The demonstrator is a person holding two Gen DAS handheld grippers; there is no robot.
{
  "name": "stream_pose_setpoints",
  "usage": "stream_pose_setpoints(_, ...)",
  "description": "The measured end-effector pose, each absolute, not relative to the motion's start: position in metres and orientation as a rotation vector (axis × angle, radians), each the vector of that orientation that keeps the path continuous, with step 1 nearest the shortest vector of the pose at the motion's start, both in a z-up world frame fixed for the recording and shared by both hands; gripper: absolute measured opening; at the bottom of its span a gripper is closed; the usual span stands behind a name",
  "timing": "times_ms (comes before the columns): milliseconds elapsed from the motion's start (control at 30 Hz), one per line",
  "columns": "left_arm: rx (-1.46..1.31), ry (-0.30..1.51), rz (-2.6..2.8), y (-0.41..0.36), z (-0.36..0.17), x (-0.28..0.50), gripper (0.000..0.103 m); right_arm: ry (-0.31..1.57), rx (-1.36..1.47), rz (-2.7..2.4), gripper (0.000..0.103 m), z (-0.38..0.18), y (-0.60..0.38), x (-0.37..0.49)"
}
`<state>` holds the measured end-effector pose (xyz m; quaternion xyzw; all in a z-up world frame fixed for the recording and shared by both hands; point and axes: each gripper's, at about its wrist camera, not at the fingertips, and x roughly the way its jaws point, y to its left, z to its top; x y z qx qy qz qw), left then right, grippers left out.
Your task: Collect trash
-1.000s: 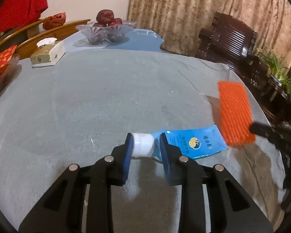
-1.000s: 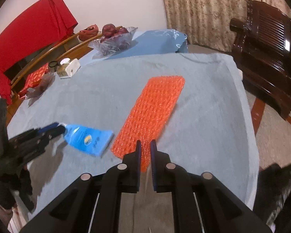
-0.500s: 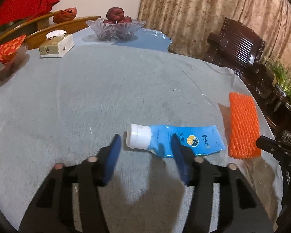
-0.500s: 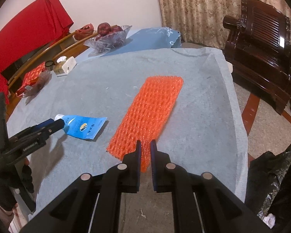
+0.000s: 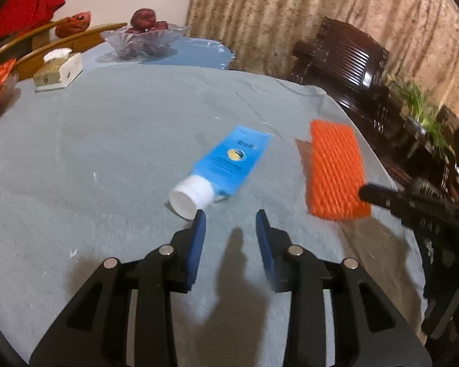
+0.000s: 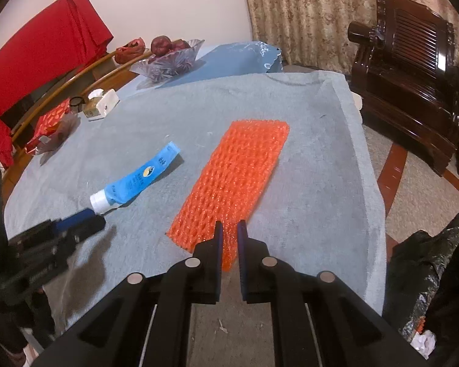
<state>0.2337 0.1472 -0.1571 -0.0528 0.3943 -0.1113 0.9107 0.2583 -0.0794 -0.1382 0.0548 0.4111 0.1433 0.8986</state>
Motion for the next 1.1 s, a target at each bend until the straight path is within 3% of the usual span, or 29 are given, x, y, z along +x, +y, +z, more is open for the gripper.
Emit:
stream_pose_setpoints(33, -0.100, 0.812, -0.221, 0.147, -0.157, 0.233, 0.037, 0.850, 0.114, 0.295, 0.009, -0.137, -0.081, 0.258)
stream_pose_setpoints(100, -0.096, 0.809, -0.178, 0.152, -0.156, 0.234, 0.055, 0.847, 0.118, 0.292, 0.009, -0.136, -0.083, 0.257)
stream_pose_setpoints(200, -0.091, 0.800, -0.125, 0.162, -0.155, 0.240, 0.064, 0.847, 0.121, 0.293, 0.009, -0.137, -0.084, 0.257)
stream_pose_setpoints(533, -0.083, 0.843, -0.159, 0.168, -0.165, 0.276, 0.063, 0.868, 0.120, 0.292, 0.009, -0.145, -0.081, 0.259)
stream_pose_setpoints(600, -0.095, 0.865, -0.183, 0.165, -0.169, 0.279, 0.048, 0.871, 0.120, 0.292, 0.009, -0.146, -0.081, 0.260)
stream_pose_setpoints(700, -0.107, 0.874, -0.198, 0.158, -0.169, 0.274, 0.035, 0.873, 0.120, 0.291, 0.009, -0.148, -0.080, 0.260)
stream_pose_setpoints(767, -0.130, 0.880, -0.221, 0.153, -0.168, 0.267, 0.034, 0.874, 0.122, 0.291, 0.009, -0.148, -0.081, 0.260)
stream_pose_setpoints(833, -0.111, 0.875, -0.214, 0.146, -0.166, 0.260, 0.042, 0.876, 0.123, 0.291, 0.009, -0.149, -0.081, 0.261)
stream_pose_setpoints(900, -0.095, 0.865, -0.196, 0.144, -0.166, 0.261, 0.058, 0.876, 0.123, 0.291, 0.009, -0.149, -0.081, 0.261)
stream_pose_setpoints(967, -0.101, 0.874, -0.162, 0.145, -0.166, 0.266, 0.066, 0.874, 0.123, 0.292, 0.009, -0.148, -0.082, 0.261)
stream_pose_setpoints(1033, -0.127, 0.883, -0.156, 0.148, -0.168, 0.272, 0.066, 0.870, 0.124, 0.291, 0.009, -0.147, -0.082, 0.261)
stream_pose_setpoints(1067, -0.127, 0.887, -0.157, 0.147, -0.169, 0.276, 0.062, 0.869, 0.124, 0.290, 0.009, -0.147, -0.082, 0.262)
stream_pose_setpoints(1100, -0.113, 0.892, -0.154, 0.146, -0.170, 0.279, 0.052, 0.869, 0.125, 0.291, 0.009, -0.146, -0.083, 0.263)
